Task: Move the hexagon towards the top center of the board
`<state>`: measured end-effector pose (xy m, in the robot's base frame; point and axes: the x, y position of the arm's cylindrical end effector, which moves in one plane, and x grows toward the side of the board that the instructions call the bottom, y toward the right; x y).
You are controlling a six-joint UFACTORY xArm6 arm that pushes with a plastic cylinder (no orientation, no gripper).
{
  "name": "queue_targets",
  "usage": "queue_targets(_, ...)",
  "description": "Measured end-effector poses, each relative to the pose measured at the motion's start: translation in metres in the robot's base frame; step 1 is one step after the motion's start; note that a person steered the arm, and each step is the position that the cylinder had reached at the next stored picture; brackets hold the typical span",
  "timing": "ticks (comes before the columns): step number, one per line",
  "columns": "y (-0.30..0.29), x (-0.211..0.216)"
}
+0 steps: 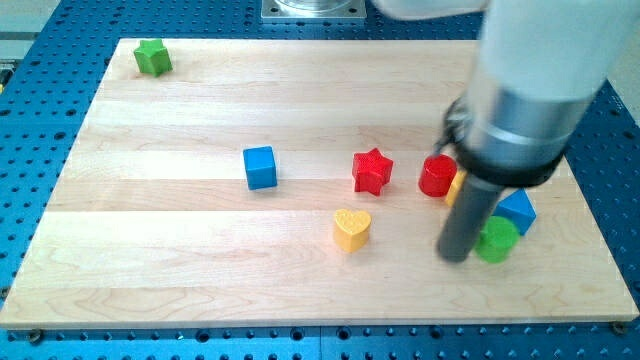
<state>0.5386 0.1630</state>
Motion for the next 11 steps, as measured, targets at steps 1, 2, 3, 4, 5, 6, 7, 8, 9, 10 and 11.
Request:
queue_targets(1,0.033,-0.052)
queue_targets(2,0.018,-0.102)
queue_targets(3,-0.034,-0.146)
queue_targets(4,-0.089,-0.156)
queue_targets(5,-0.09,-0.122)
queue_targets(6,-0.119,-0.134)
queue_targets(7,-0.12,-0.18)
queue_targets(8,-0.141,-0.163)
queue_targets(9,-0.18,-0.145)
queue_targets(10,-0.173,-0.182)
queue_targets(11,-0.155,-0.222)
